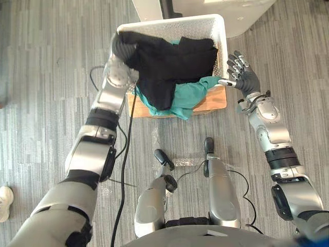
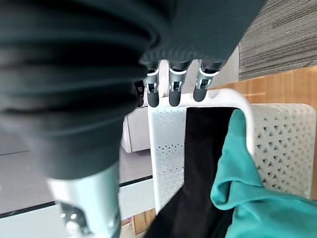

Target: Tidy the bed and pick cloth on bed and put in laundry

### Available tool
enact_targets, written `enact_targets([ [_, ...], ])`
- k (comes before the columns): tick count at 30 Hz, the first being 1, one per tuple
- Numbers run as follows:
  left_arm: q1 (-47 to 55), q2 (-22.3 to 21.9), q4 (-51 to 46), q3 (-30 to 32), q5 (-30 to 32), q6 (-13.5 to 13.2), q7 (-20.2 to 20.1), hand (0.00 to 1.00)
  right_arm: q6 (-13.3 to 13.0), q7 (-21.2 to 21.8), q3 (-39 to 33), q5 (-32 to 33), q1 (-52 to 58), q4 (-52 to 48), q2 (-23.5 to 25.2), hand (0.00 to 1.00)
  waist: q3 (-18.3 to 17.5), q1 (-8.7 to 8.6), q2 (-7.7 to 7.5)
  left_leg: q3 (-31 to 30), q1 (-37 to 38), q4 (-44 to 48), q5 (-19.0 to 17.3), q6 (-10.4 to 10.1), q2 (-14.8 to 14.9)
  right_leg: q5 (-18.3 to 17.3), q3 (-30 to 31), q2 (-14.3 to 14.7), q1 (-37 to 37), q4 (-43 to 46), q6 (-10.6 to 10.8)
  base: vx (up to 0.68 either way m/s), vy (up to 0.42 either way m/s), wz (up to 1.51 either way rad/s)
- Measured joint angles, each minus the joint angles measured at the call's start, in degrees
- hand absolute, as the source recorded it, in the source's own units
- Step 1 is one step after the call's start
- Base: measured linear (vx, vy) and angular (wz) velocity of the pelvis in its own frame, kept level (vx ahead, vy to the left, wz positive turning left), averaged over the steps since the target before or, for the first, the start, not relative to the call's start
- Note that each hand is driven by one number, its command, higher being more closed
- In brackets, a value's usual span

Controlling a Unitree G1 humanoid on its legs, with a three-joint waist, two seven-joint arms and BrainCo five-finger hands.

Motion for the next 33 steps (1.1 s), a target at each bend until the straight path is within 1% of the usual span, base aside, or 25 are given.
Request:
enact_targets([
  [1,-1.2,0.0,0.0,-0.1,0.0,0.8,1.3,1.00,0.1,-0.2,0.3,0.5,-0.4,-0.3,0.3,0.00,0.5,-0.17,-0.07,0.2,-0.1,0.1,0.2,0.1,0.0,0.0,0.0,0.0,-0.1,0.0,0.0,0.10,-0.029,-0.03],
  [2,-1.9,0.0,0.0,-0.2,0.1,1.5,2.3,0.00,0.2,-0.5,0.6,0.8,-1.0,-0.5,0.3,0.00,0.9,-0.39,-0.06,0.3,-0.1,0.1,0.4,0.4,0.1,0.0,0.1,0.1,-0.2,0.0,0.0,0.13,-0.032,-0.07],
  [3,-2.9,-0.1,0.0,-0.2,2.0,2.7,3.7,0.00,0.5,-0.8,1.2,1.1,-2.2,-0.6,0.3,0.00,1.0,-0.68,-0.07,0.6,-0.6,0.1,0.4,0.4,0.0,0.0,0.4,0.1,-0.8,0.0,0.0,0.10,-0.025,-0.07],
  [4,-3.3,-0.1,0.0,-0.3,2.3,3.2,4.2,0.00,0.5,-0.8,1.2,1.1,-2.4,-0.9,0.4,0.00,1.0,-0.76,-0.07,0.7,-0.9,0.1,0.4,0.4,0.0,0.0,0.6,0.2,-1.2,-0.1,0.0,0.13,-0.030,-0.10],
  [5,-4.0,-0.1,0.0,-0.3,2.3,4.4,4.4,0.00,0.5,-0.8,1.2,1.1,-2.6,-1.6,0.4,0.00,1.0,-0.85,-0.08,0.9,-1.3,0.1,0.4,0.4,0.0,0.0,0.7,0.2,-1.7,-0.1,0.0,0.12,-0.025,-0.09],
  [6,-4.6,-0.2,0.0,-0.3,2.2,6.4,4.3,0.00,0.5,-0.8,1.2,1.2,-2.6,-2.5,0.5,0.00,1.0,-1.04,-0.05,1.2,-1.7,0.1,0.4,0.4,0.0,0.0,0.9,0.3,-2.2,-0.2,0.0,0.12,-0.024,-0.09],
  [7,-4.6,-0.2,0.0,-0.3,2.2,7.2,4.2,0.00,0.5,-0.8,1.2,1.2,-2.6,-2.7,0.7,0.00,1.0,-1.13,-0.07,1.4,-1.7,0.1,0.4,0.4,0.1,0.0,0.9,0.3,-2.2,-0.3,0.0,0.12,-0.018,-0.08],
  [9,-4.6,-0.7,0.1,-0.4,2.2,10.9,2.6,0.00,0.5,-0.9,1.2,1.6,-2.7,-3.0,0.9,0.00,1.0,-1.61,-0.09,2.2,-1.7,0.1,0.4,0.3,0.1,0.1,1.1,0.5,-2.2,-0.7,0.1,0.12,-0.011,-0.09],
  [11,-4.6,-1.1,0.5,-0.7,2.2,12.8,1.1,0.00,0.5,-0.8,1.1,1.9,-2.8,-3.0,0.9,0.00,1.0,-1.65,-0.09,2.8,-1.7,0.1,0.3,0.3,0.1,0.2,1.2,0.5,-2.2,-1.2,0.1,0.12,-0.010,-0.08],
  [12,-4.7,-1.5,1.4,-0.7,2.2,13.7,0.6,0.00,0.6,-0.8,1.2,2.1,-3.0,-3.0,0.9,0.00,1.0,-1.64,-0.08,3.1,-1.7,0.1,0.3,0.3,0.1,0.2,1.3,0.5,-2.2,-1.3,0.1,0.12,-0.011,-0.06],
  [13,-4.7,-1.7,1.9,-0.7,2.2,13.8,0.4,0.00,0.6,-0.7,1.2,2.1,-3.1,-3.0,0.9,0.00,1.0,-1.65,-0.08,3.2,-1.7,0.1,0.3,0.3,0.1,0.2,1.3,0.5,-2.2,-1.3,0.1,0.12,-0.014,-0.04],
  [15,-4.7,-2.3,3.2,-0.7,2.2,14.8,-1.6,0.00,0.6,-0.6,1.2,2.1,-3.9,-3.0,0.9,0.00,1.1,-1.59,-0.08,3.2,-1.9,0.1,0.3,0.3,0.1,0.2,1.3,0.6,-2.2,-1.6,0.2,0.11,-0.017,-0.01],
  [17,-4.6,-2.3,4.6,-0.7,2.3,14.7,-3.4,0.00,0.6,-0.5,1.2,2.2,-4.5,-3.0,0.9,0.00,1.1,-1.55,-0.08,3.2,-2.0,0.1,0.3,0.3,0.1,0.2,1.3,0.5,-2.2,-1.8,0.2,0.11,-0.018,0.00],
  [19,-4.1,-2.3,5.2,-0.6,2.6,14.1,-6.0,0.00,0.6,-0.5,1.1,2.5,-4.6,-3.0,0.9,0.00,1.1,-1.49,-0.08,3.2,-2.1,0.1,0.3,0.3,0.1,0.2,1.2,0.5,-2.2,-1.9,0.2,0.11,-0.018,0.01],
  [21,-3.1,-2.3,6.1,-0.7,5.2,11.5,-10.6,0.00,0.6,-0.4,1.2,2.6,-4.6,-3.0,0.9,0.00,1.1,-1.48,-0.08,3.2,-2.1,0.1,0.3,0.3,0.1,0.2,1.1,0.5,-2.2,-2.0,0.2,0.10,-0.016,0.01],
  [22,-2.4,-2.3,6.1,-0.8,6.6,10.5,-12.1,0.00,0.5,-0.4,1.2,2.6,-4.6,-3.0,0.9,0.00,1.1,-1.49,-0.07,3.2,-2.1,0.1,0.3,0.3,0.1,0.2,1.1,0.5,-2.1,-2.0,0.2,0.10,-0.014,0.00],
  [23,-2.0,-2.3,6.1,-1.1,7.3,10.0,-12.9,0.00,0.5,-0.4,1.2,2.6,-4.6,-3.0,0.9,0.00,1.1,-1.50,-0.07,3.2,-2.0,0.1,0.3,0.3,0.1,0.2,1.1,0.5,-2.0,-2.0,0.2,0.10,-0.015,0.00],
  [24,-0.9,-2.1,6.1,-2.4,10.6,8.4,-14.8,0.00,0.5,-0.4,1.2,2.7,-4.6,-3.1,0.8,0.00,1.1,-1.49,-0.06,3.2,-1.7,0.1,0.3,0.3,0.1,0.2,1.1,0.5,-1.8,-2.0,0.2,0.10,-0.015,0.00],
  [25,-0.4,-2.1,6.0,-2.8,12.4,7.5,-15.4,0.00,0.5,-0.3,1.2,2.7,-4.6,-3.3,0.8,0.00,1.1,-1.49,-0.06,3.2,-1.6,0.1,0.3,0.3,0.1,0.2,1.1,0.5,-1.7,-2.0,0.2,0.11,-0.019,0.00],
  [26,0.4,-1.9,5.9,-3.8,14.5,5.8,-15.9,0.00,0.5,-0.3,1.2,2.9,-4.5,-4.6,0.5,0.00,1.1,-1.52,-0.05,3.2,-1.5,0.1,0.3,0.3,0.1,0.2,1.1,0.4,-1.5,-2.0,0.2,0.07,-0.013,0.01],
  [27,0.9,-1.7,5.5,-4.5,15.2,5.1,-16.0,0.00,0.5,-0.3,1.3,3.1,-4.3,-5.4,0.3,0.00,1.1,-1.52,-0.03,3.2,-1.4,0.1,0.3,0.3,0.1,0.2,1.1,0.4,-1.4,-2.0,0.2,0.09,-0.016,0.02],
  [28,2.7,-1.2,3.5,-5.4,15.6,3.7,-15.8,0.00,0.5,-0.5,1.6,3.3,-4.0,-7.0,-0.2,0.00,1.2,-1.60,0.14,3.2,-0.7,0.1,0.3,0.3,0.1,0.2,1.0,0.4,-0.7,-2.0,0.2,0.10,-0.017,0.00],
  [30,6.4,0.1,-0.9,-7.4,15.6,1.3,-14.0,0.00,0.3,-1.0,1.9,3.3,-2.4,-10.1,-0.7,0.00,1.3,-1.54,0.42,3.3,1.3,0.1,0.1,0.0,0.1,0.2,1.0,0.4,1.3,-2.1,0.2,0.09,-0.021,-0.02],
  [32,11.1,2.6,-10.7,-8.3,14.6,-1.3,-10.2,0.00,-0.8,-1.3,1.5,3.3,3.1,-15.7,-1.9,0.00,1.4,-1.44,0.57,3.1,3.6,0.1,-0.3,-0.2,0.2,0.2,0.5,0.3,4.2,-2.3,0.2,0.09,-0.037,0.10],
  [33,13.1,3.8,-16.3,-8.0,11.8,-2.8,-8.0,0.00,-0.8,-1.5,0.5,3.3,6.5,-18.1,-1.9,0.00,1.4,-1.31,0.57,2.8,4.7,0.1,-0.6,-0.2,0.4,0.1,-0.2,0.3,5.7,-2.4,0.2,0.06,-0.040,0.18],
])
